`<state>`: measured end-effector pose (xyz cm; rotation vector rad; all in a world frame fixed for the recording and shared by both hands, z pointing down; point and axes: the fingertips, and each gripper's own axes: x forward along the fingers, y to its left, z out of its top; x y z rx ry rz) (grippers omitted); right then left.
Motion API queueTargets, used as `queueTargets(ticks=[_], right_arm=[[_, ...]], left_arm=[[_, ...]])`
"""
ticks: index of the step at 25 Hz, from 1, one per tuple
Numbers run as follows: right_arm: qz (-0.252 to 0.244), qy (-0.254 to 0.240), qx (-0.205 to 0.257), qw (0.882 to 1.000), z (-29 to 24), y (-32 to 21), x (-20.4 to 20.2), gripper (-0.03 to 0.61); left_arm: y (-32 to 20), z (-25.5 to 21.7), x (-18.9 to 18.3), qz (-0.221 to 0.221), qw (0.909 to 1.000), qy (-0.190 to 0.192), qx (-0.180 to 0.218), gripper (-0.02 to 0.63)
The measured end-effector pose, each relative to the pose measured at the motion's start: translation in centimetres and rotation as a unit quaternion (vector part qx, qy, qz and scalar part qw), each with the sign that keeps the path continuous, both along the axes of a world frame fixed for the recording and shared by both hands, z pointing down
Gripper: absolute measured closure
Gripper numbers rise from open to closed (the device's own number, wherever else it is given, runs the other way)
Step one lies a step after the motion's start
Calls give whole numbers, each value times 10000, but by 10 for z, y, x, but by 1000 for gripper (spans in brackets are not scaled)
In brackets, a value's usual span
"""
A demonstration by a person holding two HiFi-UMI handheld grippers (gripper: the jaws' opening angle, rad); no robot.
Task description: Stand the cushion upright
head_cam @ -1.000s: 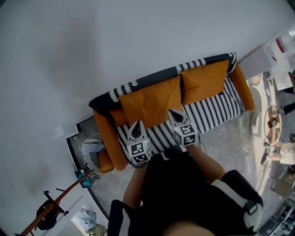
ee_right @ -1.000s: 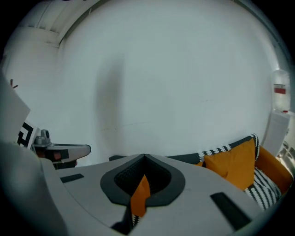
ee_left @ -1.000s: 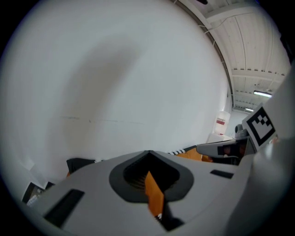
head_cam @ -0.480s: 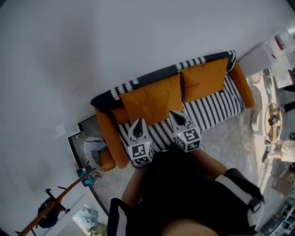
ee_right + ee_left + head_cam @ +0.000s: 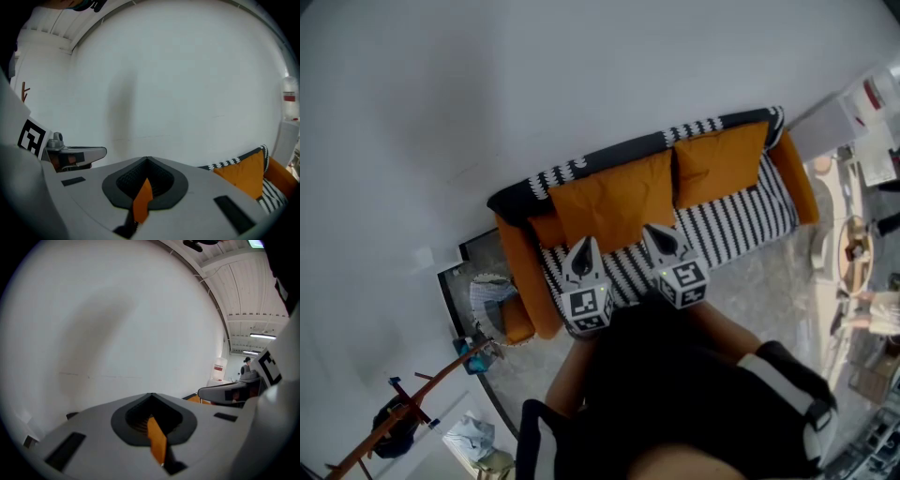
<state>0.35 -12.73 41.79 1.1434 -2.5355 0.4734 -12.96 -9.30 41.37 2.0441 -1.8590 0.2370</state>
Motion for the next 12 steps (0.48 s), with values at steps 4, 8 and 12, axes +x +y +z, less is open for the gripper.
queueTargets(ticks=[4, 8, 12], right_arm=[[-37, -18, 12, 10000, -1, 3, -2, 583], [-67, 1, 35, 10000, -1, 7, -2, 583], [-82, 24, 40, 10000, -1, 10, 2, 583]], left_arm=[[2, 0, 0, -12, 10000, 9, 10, 615], [5, 0, 1, -25, 10000, 25, 39, 615], [7, 0, 5, -11, 10000, 15, 27, 615]])
